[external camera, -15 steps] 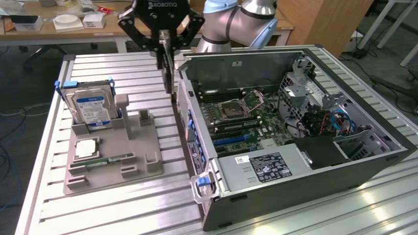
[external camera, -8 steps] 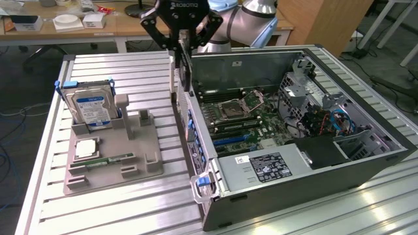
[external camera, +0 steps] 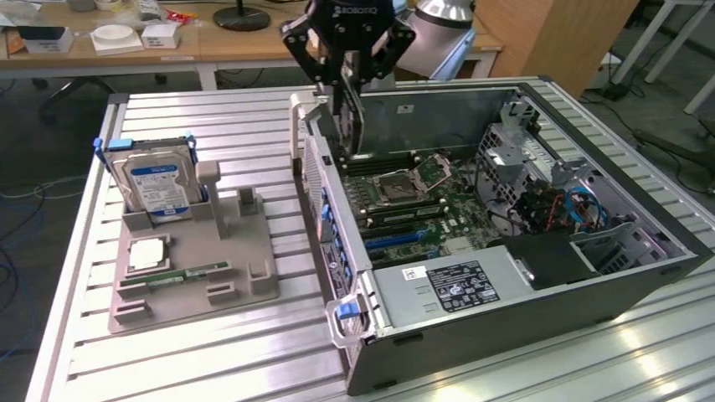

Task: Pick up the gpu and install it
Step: 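Pick up the gpu and move the gpu toward the slot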

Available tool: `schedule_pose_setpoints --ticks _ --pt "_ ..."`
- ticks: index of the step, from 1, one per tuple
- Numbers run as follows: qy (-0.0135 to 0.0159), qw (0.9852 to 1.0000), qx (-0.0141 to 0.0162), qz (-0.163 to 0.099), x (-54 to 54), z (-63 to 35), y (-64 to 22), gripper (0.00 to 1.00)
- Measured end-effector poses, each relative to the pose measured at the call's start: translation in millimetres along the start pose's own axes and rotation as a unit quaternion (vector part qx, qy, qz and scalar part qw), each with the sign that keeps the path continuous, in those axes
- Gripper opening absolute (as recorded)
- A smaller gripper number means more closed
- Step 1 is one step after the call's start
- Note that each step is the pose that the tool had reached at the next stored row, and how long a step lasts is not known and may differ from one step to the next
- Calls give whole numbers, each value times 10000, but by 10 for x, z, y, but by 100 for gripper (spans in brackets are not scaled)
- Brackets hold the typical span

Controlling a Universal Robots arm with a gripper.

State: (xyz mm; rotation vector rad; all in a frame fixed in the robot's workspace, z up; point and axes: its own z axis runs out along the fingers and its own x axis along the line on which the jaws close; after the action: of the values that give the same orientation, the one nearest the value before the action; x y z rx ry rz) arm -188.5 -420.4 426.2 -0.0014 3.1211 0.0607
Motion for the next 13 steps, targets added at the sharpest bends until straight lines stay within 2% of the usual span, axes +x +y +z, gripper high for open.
schedule_pose_setpoints --ticks 6,13 --pt "-9 10000 0 0 -181 16 -1 27" --pt "-13 10000 0 1 -491 32 -1 27"
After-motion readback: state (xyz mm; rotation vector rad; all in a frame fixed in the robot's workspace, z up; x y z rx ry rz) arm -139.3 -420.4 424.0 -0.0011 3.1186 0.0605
